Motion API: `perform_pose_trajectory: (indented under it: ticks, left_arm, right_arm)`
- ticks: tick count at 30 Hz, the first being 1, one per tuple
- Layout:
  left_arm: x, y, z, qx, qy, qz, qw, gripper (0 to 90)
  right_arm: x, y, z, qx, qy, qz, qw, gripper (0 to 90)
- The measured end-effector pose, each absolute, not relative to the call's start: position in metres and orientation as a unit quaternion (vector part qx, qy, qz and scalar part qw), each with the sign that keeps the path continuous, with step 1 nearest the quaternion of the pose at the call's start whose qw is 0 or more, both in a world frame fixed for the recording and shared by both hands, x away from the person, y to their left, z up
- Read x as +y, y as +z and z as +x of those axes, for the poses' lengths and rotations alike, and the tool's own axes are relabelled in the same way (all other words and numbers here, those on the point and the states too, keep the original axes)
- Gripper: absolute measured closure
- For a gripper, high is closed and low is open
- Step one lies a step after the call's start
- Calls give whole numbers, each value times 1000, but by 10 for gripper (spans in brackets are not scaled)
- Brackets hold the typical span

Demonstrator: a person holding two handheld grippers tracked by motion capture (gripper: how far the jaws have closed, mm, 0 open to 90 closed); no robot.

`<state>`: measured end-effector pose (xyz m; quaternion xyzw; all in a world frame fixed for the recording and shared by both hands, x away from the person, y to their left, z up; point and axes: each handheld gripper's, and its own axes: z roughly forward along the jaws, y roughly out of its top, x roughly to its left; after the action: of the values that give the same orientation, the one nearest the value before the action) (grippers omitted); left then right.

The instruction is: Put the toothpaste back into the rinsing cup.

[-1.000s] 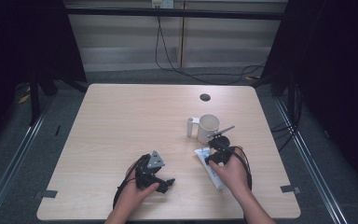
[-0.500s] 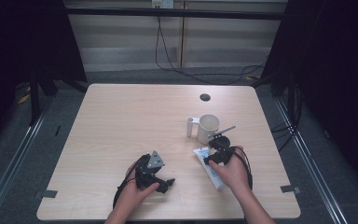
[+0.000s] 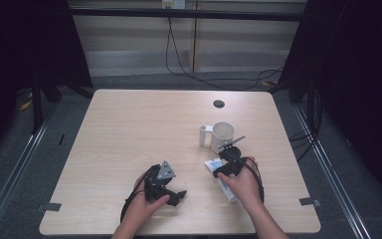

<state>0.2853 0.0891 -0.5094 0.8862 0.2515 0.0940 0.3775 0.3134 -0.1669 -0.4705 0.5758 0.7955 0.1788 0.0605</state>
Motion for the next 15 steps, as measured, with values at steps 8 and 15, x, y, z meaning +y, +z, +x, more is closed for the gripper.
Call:
perform_pose_trajectory:
  ticks: [8,15]
  left_arm:
    - [89,-509,285,252,95,886,377,87]
    - [90,-509,285,251,96,887,375,92]
  right_arm:
    - [-164,-470,314,801,172,571,58,599]
    - [-164,-462,311,806,178,562,58,715]
